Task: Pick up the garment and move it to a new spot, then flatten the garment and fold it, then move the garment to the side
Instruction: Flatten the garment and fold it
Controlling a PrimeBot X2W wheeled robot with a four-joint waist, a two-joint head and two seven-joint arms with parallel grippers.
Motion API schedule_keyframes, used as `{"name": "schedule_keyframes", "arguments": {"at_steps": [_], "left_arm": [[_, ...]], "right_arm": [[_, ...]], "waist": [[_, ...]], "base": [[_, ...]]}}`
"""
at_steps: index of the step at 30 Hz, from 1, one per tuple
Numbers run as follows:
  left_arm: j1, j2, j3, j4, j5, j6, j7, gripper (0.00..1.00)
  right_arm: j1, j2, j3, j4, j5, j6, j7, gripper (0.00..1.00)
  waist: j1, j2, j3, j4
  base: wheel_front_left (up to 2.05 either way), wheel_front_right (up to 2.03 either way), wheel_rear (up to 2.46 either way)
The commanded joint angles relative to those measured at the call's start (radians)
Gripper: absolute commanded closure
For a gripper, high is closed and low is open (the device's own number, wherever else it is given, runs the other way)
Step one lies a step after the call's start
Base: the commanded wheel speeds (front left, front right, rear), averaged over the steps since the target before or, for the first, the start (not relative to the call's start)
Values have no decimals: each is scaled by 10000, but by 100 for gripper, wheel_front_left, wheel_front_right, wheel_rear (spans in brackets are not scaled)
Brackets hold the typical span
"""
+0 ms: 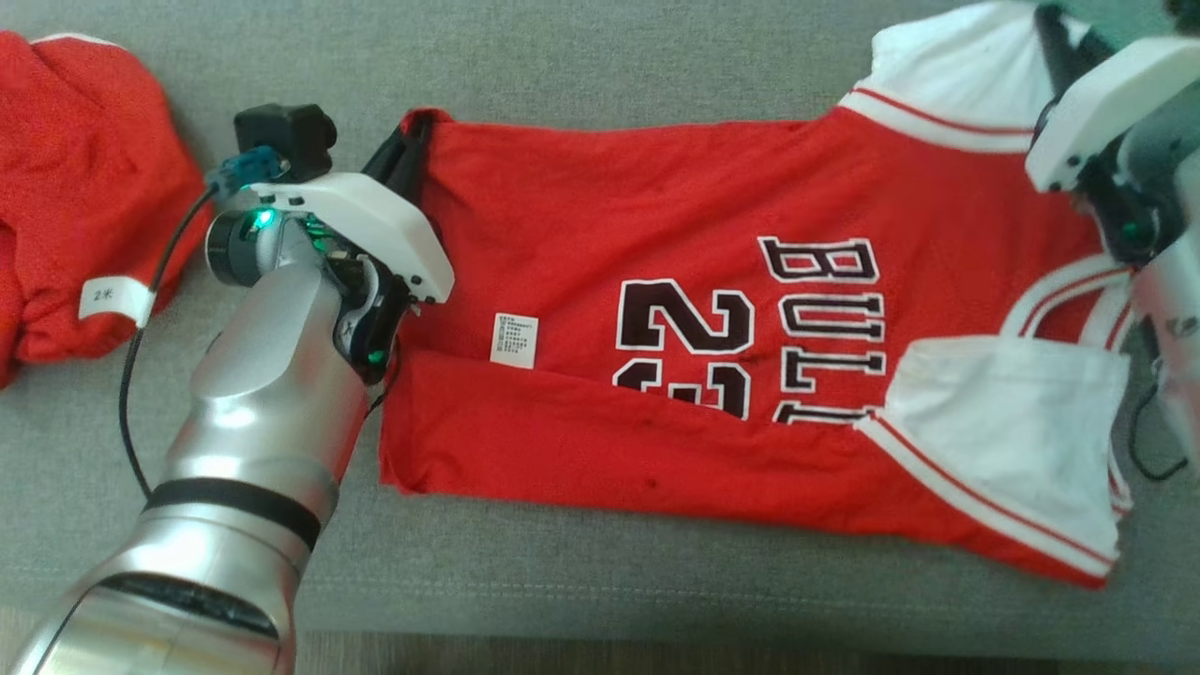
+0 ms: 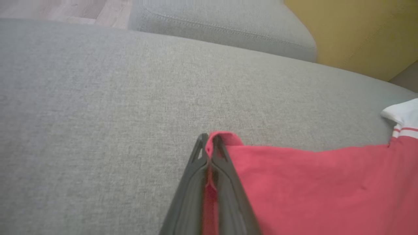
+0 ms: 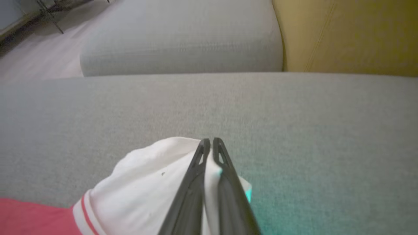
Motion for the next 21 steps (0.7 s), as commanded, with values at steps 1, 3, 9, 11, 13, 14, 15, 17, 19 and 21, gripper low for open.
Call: {"name": "schedule_keyframes", "arguments": {"at_steps": [1,3,9,11,13,14,15,17,19,21], "left_arm": [[-437,344,234,-251,-84,-49,-173,100],[-416,386,256,-282,-157,-51,-231,100],[-83,411,322,-535,-448,-56,-364,100],[196,425,460,-843,-768,-58,-425,100],[575,505,603,-1280,-1139,-58,-470,100],[789,573,647,-1513,-1304,-59,-482,100],[1013,667,685,-1734,-1432,-59,-491,100],[1510,811,799,-2216,-1778,-59,-495,100],[2031,999,912,-2694,-2066,-60,-461,100],[2545,1196,1069,-3152,-2308,-60,-400,100]], "right_arm": [[-315,-128,188,-332,156,-7,-288,100],[-283,-145,360,-375,289,-7,-508,100],[76,-273,783,-750,711,-7,-1030,100],[380,-361,912,-1135,932,-7,-1312,100],[790,-487,1028,-1597,1121,-7,-1512,100],[1043,-569,1088,-1869,1215,-7,-1569,100],[1329,-654,1129,-2169,1325,-7,-1627,100],[1956,-863,1211,-2813,1439,-7,-1712,100],[2645,-1073,1164,-3463,1502,-7,-1777,100],[3390,-1219,1021,-4130,1582,-7,-1800,100]], "waist": [[-1,0,-80,-35],[-1,0,-177,-73],[-1,0,-398,-190],[-1,0,-525,-261],[-1,0,-672,-357],[-1,0,-736,-387],[-1,0,-810,-421],[-1,0,-931,-503],[-1,0,-1038,-586],[-1,0,-1133,-668]], "base": [[0,0,0],[0,0,0],[0,0,0],[0,0,0],[0,0,0],[0,0,0],[0,0,0],[0,0,0],[0,0,0],[0,0,0]]}}
